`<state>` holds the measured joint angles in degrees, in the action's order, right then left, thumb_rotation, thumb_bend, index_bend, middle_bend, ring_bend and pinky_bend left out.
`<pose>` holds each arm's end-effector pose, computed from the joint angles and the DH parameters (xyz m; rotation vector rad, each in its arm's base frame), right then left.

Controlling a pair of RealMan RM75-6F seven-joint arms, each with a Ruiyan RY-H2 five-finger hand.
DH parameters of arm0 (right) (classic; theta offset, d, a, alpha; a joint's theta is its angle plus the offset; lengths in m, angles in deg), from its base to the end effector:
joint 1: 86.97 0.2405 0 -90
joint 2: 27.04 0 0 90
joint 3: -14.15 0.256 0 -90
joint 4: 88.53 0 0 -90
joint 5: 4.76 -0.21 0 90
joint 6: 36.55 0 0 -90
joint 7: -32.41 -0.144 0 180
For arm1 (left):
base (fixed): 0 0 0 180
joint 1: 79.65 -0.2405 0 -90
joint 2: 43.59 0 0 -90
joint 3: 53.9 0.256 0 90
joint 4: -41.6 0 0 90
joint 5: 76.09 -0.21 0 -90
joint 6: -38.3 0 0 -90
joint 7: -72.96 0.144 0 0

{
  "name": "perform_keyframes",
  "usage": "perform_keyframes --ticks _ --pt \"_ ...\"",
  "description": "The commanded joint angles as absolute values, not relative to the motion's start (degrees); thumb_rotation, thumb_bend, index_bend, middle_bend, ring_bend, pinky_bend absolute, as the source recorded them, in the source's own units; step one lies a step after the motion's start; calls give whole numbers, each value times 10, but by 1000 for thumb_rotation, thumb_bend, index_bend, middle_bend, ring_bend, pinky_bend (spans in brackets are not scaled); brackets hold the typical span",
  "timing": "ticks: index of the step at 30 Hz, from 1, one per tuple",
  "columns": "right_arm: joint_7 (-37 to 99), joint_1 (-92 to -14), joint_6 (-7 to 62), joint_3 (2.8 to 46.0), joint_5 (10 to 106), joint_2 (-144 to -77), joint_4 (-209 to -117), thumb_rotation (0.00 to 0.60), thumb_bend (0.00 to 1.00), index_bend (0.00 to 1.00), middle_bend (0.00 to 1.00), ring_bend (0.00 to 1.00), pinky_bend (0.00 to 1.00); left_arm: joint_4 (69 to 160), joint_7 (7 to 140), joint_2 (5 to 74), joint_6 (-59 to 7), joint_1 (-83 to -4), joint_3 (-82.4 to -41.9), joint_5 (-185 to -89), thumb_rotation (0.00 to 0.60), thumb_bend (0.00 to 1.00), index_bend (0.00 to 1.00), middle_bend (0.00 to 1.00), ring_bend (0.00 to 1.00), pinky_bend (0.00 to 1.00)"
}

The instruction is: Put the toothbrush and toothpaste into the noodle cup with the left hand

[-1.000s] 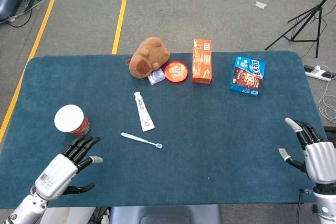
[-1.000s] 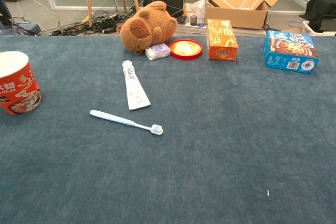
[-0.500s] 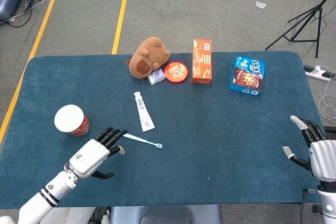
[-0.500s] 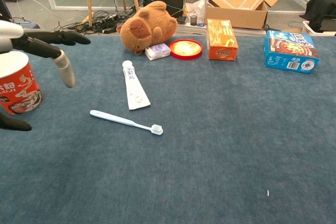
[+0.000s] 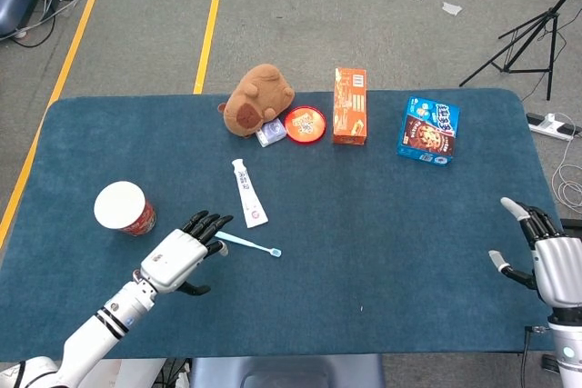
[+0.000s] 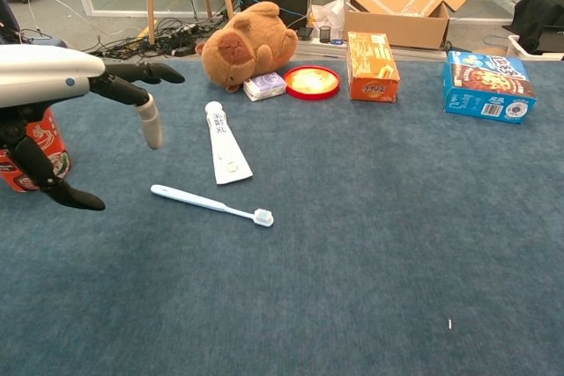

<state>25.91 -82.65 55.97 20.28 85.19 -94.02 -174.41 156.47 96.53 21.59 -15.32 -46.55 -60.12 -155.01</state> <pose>-0.3088 -0.1885 0.1746 1.3152 -0.7788 1.0921 -0.1300 0.2556 0.0652 -2.1105 -0.8169 -0.9313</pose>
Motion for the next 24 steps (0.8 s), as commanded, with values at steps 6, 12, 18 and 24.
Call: perform_keyframes --ticks 6,12,18,24 --pt "266 -826 558 200 855 -941 -1746 600 156 191 256 237 596 1551 982 230 -155 -454 -593 -1538 600 0 365 0 0 0" --pt "261 -827 557 201 850 -939 -1746 600 157 191 256 237 596 1525 1005 250 -148 -439 -590 -1517 600 0 372 0 0 0" --pt "262 -827 557 198 854 -940 -1745 600 157 191 256 237 596 1494 1015 273 -143 -426 -588 -1501 600 0 376 0 0 0" --pt "261 -826 552 199 850 -940 -1744 600 157 191 256 237 596 1455 1021 304 -150 -413 -595 -1488 600 0 376 0 0 0"
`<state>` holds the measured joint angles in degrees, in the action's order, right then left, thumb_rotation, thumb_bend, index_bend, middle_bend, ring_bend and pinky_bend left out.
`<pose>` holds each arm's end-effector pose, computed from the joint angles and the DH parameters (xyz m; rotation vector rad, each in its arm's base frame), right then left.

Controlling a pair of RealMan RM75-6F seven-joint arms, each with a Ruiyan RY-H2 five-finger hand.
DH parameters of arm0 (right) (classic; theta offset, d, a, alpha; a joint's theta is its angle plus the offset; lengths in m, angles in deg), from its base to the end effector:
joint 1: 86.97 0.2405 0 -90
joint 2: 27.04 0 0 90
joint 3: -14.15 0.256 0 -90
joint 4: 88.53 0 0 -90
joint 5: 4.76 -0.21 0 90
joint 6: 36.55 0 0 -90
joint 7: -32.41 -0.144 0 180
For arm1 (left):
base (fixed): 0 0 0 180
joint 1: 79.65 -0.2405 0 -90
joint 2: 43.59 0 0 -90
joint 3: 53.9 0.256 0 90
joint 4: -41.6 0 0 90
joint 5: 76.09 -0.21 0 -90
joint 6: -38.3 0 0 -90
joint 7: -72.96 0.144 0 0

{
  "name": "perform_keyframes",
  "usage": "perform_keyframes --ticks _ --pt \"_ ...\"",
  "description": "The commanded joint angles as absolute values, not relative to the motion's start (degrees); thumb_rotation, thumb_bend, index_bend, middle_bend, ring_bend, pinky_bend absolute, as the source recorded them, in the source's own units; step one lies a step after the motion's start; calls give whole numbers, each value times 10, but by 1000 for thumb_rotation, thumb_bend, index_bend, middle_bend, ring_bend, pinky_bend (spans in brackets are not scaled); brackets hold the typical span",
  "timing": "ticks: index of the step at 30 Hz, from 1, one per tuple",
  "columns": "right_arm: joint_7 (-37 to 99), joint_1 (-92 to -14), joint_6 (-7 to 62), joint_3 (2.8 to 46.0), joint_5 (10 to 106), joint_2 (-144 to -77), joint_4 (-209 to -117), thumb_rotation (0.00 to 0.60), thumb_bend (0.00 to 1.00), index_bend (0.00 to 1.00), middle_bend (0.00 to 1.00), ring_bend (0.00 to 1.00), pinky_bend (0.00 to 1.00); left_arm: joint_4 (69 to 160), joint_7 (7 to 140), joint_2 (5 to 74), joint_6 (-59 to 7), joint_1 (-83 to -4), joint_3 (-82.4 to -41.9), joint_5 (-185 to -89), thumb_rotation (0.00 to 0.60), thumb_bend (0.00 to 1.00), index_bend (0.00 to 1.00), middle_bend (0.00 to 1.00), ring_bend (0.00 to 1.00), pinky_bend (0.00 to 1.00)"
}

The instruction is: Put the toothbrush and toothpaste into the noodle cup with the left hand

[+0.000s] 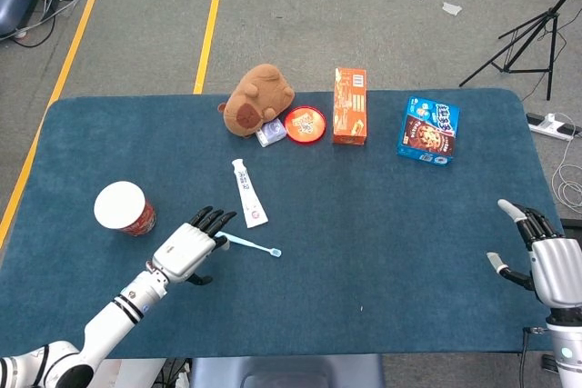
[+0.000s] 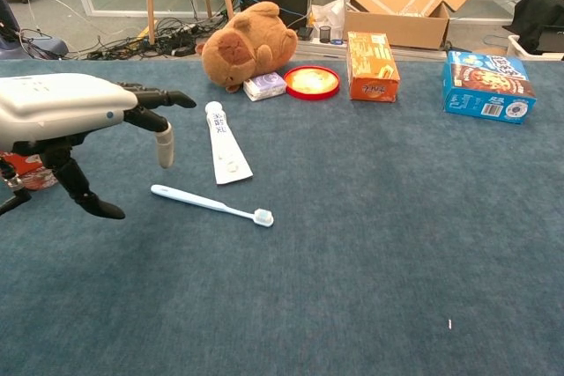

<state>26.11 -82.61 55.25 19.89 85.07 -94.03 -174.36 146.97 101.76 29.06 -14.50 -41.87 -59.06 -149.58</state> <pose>-0.3105 -0.1878 0.1722 1.3256 -0.7910 1.0762 -0.1410 0.2815 0.0317 -2.1255 -0.7359 -0.8271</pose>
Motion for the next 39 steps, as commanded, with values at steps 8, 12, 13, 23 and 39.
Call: perform_keyframes --ticks 8,12,13,23,39 --pt "260 -825 550 199 850 -940 -1743 600 157 191 256 237 596 1409 1031 342 -153 -397 -598 -1471 600 0 380 0 0 0" --pt "261 -824 548 199 849 -940 -1742 600 157 191 256 237 596 1392 1030 360 -151 -390 -599 -1464 600 0 392 0 0 0" --pt "261 -824 547 199 849 -940 -1742 600 157 191 256 237 596 1388 1029 366 -150 -387 -599 -1463 600 0 396 0 0 0" --pt "254 -826 549 199 847 -937 -1743 600 157 191 256 237 596 1351 1042 410 -143 -364 -597 -1458 600 0 404 0 0 0" --pt "251 -822 534 200 837 -934 -1742 600 157 191 256 237 596 1302 1081 461 -126 -328 -606 -1404 600 97 404 0 0 0"
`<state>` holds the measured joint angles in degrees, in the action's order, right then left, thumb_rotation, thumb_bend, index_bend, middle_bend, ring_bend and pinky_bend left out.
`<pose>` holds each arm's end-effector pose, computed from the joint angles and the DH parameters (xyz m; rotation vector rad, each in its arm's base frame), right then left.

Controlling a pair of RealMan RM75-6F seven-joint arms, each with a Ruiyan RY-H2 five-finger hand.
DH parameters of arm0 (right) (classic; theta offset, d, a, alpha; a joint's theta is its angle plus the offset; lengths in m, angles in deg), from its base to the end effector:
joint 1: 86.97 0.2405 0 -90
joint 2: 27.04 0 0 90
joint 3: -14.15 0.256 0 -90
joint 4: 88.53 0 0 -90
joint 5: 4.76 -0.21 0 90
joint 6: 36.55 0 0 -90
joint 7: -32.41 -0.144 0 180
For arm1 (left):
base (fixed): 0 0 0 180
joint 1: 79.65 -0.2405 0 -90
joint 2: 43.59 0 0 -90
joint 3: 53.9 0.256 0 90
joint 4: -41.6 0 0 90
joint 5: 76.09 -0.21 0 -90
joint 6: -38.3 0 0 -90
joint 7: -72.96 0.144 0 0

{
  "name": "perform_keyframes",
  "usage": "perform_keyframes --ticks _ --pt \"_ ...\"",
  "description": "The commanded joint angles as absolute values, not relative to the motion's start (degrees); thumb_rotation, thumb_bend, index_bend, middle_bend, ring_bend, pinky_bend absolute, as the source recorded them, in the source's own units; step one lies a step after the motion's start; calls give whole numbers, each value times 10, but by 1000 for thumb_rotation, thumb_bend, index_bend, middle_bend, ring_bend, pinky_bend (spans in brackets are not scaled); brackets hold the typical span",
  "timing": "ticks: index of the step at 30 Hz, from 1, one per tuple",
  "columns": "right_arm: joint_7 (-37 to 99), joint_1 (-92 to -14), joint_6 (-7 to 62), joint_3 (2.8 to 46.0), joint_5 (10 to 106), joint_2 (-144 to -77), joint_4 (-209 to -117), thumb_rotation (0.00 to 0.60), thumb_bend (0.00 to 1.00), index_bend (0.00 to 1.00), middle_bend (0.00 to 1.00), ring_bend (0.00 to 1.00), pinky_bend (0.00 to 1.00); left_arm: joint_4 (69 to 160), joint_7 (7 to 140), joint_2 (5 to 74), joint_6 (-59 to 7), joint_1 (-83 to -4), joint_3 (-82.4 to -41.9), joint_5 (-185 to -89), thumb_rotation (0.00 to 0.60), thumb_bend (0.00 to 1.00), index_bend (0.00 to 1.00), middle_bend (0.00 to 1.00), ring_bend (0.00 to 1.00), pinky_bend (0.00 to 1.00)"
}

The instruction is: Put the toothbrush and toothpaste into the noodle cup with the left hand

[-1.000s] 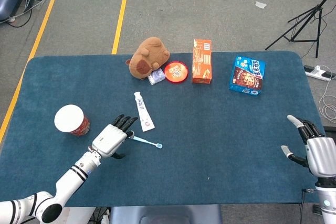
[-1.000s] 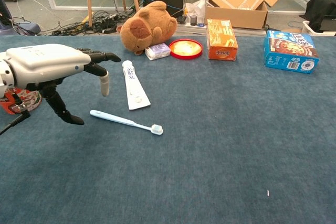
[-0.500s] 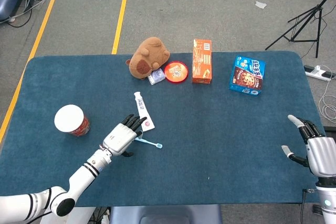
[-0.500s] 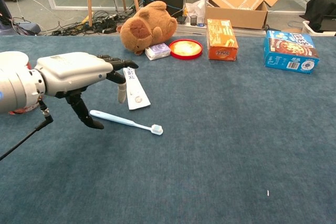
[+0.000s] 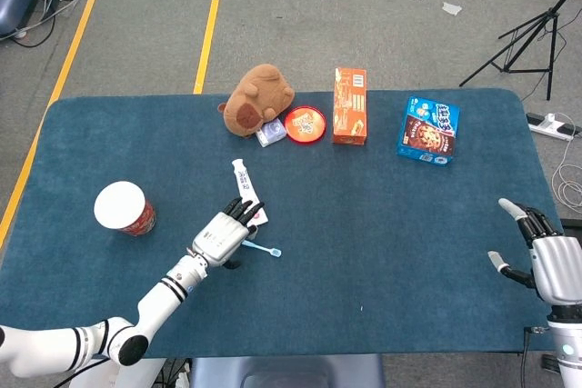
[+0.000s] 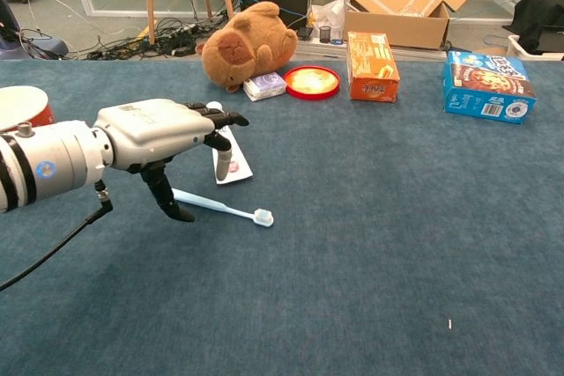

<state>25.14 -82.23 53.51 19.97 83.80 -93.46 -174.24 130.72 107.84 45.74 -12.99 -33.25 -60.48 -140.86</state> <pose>-0.3149 -0.1911 0.1735 1.3237 -0.8206 1.0569 -0.1171 0.3191 -0.0415 -2.1391 -0.6674 -0.7878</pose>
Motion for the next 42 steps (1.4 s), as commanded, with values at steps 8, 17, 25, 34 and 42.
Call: perform_keyframes --ticks 8,17,25,34,42 --pt "249 -821 528 201 831 -935 -1740 600 156 191 256 237 596 1283 1081 478 -113 -313 -605 -1382 600 236 404 0 0 0" --pt "251 -819 523 201 828 -936 -1738 600 157 191 256 237 596 1268 1094 491 -115 -303 -600 -1358 600 251 403 0 0 0" --pt "257 -817 520 200 829 -938 -1739 600 156 191 256 237 596 1257 1116 503 -120 -292 -603 -1323 600 252 401 0 0 0" --pt "260 -818 519 200 826 -936 -1741 600 156 191 256 237 596 1245 1144 519 -132 -284 -599 -1284 600 252 411 0 0 0" --pt "265 -819 516 199 824 -930 -1748 600 157 191 256 237 596 1224 1161 537 -134 -277 -594 -1255 600 251 423 0 0 0"
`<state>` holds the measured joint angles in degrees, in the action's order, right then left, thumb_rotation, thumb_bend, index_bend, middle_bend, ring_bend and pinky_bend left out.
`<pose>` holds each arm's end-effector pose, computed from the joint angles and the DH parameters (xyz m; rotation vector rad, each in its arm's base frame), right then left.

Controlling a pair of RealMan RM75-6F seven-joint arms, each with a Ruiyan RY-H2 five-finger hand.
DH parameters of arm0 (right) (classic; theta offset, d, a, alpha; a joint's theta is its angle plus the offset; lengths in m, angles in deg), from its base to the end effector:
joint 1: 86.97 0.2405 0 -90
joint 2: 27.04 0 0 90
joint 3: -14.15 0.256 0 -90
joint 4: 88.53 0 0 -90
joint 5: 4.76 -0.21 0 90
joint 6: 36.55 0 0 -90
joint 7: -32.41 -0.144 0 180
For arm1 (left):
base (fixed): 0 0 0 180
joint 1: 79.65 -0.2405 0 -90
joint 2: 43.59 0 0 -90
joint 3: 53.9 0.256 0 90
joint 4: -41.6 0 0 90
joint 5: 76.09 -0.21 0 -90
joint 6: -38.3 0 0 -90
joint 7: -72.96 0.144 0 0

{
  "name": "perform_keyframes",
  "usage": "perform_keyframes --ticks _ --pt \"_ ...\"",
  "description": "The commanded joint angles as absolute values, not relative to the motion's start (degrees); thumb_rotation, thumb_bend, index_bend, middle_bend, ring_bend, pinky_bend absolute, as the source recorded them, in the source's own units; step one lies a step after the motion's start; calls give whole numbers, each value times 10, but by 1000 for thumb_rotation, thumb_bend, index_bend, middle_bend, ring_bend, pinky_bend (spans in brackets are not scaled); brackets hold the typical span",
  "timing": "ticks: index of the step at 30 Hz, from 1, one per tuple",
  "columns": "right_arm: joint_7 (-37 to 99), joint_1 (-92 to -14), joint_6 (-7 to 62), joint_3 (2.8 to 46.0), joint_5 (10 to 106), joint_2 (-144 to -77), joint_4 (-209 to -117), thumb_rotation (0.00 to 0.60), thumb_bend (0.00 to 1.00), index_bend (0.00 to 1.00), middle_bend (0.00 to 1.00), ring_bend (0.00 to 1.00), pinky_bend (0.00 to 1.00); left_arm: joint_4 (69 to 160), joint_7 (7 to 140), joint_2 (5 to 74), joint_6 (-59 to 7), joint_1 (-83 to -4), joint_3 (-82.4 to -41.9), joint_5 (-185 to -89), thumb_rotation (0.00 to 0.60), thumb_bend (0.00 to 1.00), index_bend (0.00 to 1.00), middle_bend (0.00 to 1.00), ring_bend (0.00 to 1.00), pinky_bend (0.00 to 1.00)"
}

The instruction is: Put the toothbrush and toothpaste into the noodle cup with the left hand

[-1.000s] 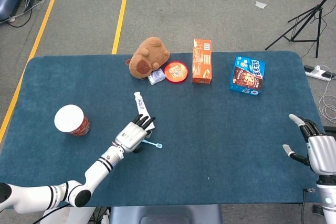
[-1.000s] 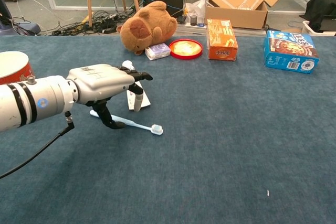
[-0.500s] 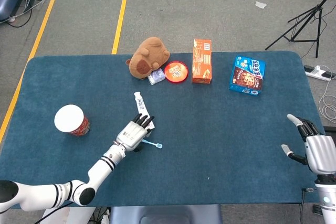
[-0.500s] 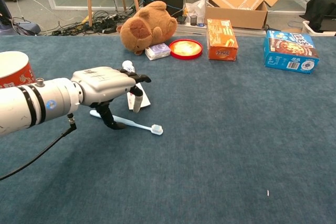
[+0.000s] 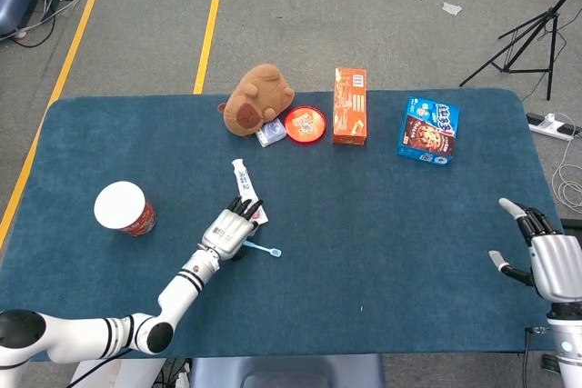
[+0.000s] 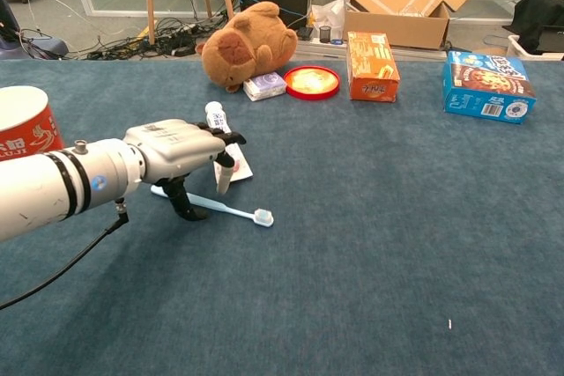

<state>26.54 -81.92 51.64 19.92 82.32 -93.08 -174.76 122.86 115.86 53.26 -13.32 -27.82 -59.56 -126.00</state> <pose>-0.3182 -0.1932 0.1722 1.3274 -0.8363 1.0110 -0.1192 0.3361 -0.0770 -2.0963 -0.7059 -0.6224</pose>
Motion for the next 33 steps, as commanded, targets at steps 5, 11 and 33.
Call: perform_keyframes --ticks 5,11,33 --pt "264 -819 516 198 824 -929 -1750 600 157 191 256 237 596 1212 1157 547 -135 -275 -594 -1249 600 251 439 0 0 0" --pt "264 -819 515 198 824 -928 -1750 600 156 191 256 237 596 1215 1153 545 -140 -275 -594 -1251 600 274 454 0 0 0" --pt "266 -819 513 198 824 -928 -1752 600 157 191 256 237 596 1217 1183 543 -139 -263 -583 -1223 600 402 463 0 0 0"
